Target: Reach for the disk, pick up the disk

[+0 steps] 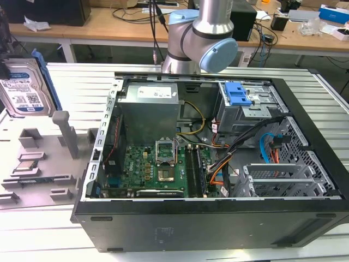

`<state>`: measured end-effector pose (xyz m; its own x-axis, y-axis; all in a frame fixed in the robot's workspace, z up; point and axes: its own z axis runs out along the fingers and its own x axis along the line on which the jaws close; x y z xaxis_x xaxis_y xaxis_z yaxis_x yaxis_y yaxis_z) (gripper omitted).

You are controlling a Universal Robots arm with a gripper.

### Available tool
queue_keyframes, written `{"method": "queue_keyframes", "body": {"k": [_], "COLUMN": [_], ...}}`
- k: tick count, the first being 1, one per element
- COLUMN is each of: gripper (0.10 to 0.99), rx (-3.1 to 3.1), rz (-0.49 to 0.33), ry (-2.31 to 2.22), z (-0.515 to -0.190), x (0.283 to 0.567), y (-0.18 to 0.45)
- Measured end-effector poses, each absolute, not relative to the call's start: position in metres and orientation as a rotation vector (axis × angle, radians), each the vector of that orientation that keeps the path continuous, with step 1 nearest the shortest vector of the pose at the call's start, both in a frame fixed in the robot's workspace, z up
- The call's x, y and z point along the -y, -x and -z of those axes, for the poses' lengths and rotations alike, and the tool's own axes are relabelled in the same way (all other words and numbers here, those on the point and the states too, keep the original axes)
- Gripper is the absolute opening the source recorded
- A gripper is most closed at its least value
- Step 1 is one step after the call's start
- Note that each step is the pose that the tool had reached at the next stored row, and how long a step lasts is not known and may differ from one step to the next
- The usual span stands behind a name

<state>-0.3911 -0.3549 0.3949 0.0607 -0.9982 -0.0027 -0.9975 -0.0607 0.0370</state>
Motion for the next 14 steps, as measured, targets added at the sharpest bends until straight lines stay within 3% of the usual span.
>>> {"method": "queue_keyframes", "body": {"k": [14], "gripper": [0.369], "rx": [2.135], "rz": [0.043], "ry": [-2.269], "z": [-0.423], "x": [0.355], "y": [0.39]}}
